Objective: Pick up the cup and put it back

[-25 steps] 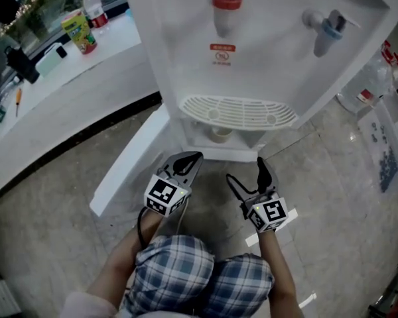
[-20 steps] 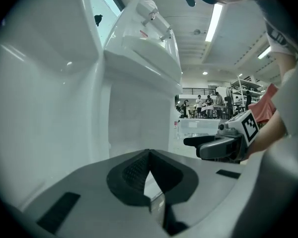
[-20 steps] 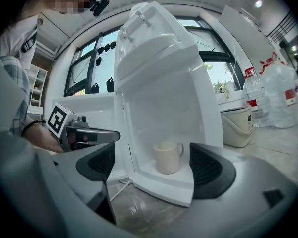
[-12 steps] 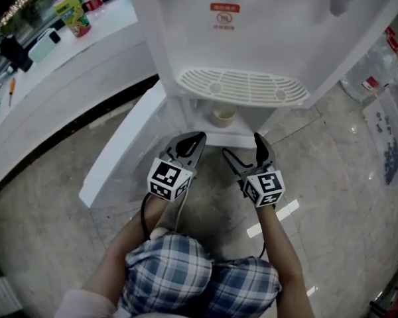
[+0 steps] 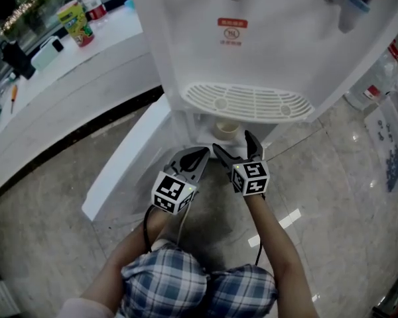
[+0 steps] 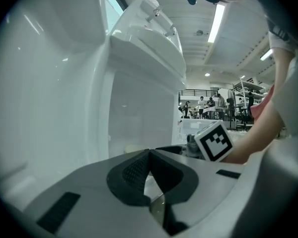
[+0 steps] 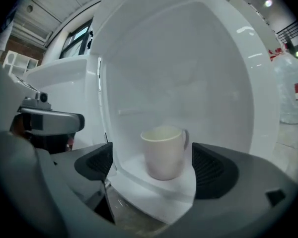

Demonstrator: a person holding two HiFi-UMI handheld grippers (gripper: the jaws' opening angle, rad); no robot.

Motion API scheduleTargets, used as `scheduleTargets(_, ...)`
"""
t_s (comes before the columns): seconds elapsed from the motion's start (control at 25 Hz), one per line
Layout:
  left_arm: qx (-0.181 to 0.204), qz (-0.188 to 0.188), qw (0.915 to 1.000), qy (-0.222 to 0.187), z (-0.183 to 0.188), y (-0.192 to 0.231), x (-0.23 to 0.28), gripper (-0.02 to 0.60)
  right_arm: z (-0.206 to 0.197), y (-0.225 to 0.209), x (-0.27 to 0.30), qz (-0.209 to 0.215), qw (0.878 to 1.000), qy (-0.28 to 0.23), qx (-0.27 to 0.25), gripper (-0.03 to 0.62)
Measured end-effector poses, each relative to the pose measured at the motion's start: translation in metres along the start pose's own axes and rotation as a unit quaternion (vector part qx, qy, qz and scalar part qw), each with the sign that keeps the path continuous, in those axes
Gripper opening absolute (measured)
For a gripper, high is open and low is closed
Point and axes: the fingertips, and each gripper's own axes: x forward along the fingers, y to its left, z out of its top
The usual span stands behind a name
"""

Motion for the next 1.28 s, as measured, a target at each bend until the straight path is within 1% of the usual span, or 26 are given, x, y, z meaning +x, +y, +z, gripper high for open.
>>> scheduleTargets(0.12, 0.001, -0.005, 1.0, 0.001, -0.002, -0.005, 0.001, 0.025, -0.004, -0.011, 0.013, -0.021, 1.0, 0.008, 0.017, 0.492)
scheduleTargets(0.24, 0.003, -0.007, 1.0, 0.002, -0.003, -0.006, 0.002, 0.025, -0.007, -0.016, 0.024, -0.036, 0.999, 0.023, 0.005, 0.492)
scheduleTargets(0.4, -0.003, -0.003, 1.0, -0.002, 0.0, -0.004, 0.003, 0.025, -0.012, -0.02, 0.041, -0.033, 0.998, 0.047, -0.016, 0.492)
scheduleTargets(0.56, -0.005, -0.003, 1.0, -0.004, 0.001, -0.004, 0.003, 0.025, -0.009, -0.019, 0.053, -0.026, 0.998, 0.059, -0.015, 0.491)
scheduleTargets(0.68, -0.004, -0.006, 1.0, -0.002, 0.0, -0.006, 0.004, 0.025, -0.014, -0.02, 0.057, -0.023, 0.998, 0.064, -0.005, 0.489)
scheduleTargets(0.88, -0.004, -0.005, 1.0, -0.001, 0.0, -0.005, 0.004, 0.025, -0.019, -0.024, 0.062, -0.028, 0.997, 0.066, -0.023, 0.488)
scheduleTargets(0.92, -0.004, -0.005, 1.0, -0.001, 0.0, -0.005, 0.004, 0.025, -0.018, -0.025, 0.062, -0.032, 0.997, 0.068, -0.02, 0.483)
scheduleTargets(0.96, -0.004, -0.004, 1.0, 0.0, 0.0, -0.005, 0.004, 0.025, -0.018, -0.026, 0.062, -0.036, 0.997, 0.07, -0.018, 0.46)
scheduleTargets(1.0, -0.004, -0.004, 1.0, 0.0, -0.001, -0.005, 0.004, 0.025, -0.018, -0.027, 0.061, -0.04, 0.996, 0.074, -0.017, 0.416)
scheduleTargets(1.08, -0.003, -0.004, 1.0, 0.0, -0.001, -0.004, 0.004, 0.025, -0.018, -0.027, 0.06, -0.044, 0.996, 0.078, -0.016, 0.412)
scheduleTargets(1.28, -0.001, -0.002, 1.0, 0.002, -0.002, -0.003, 0.002, 0.025, -0.018, -0.029, 0.057, -0.053, 0.996, 0.067, -0.013, 0.408)
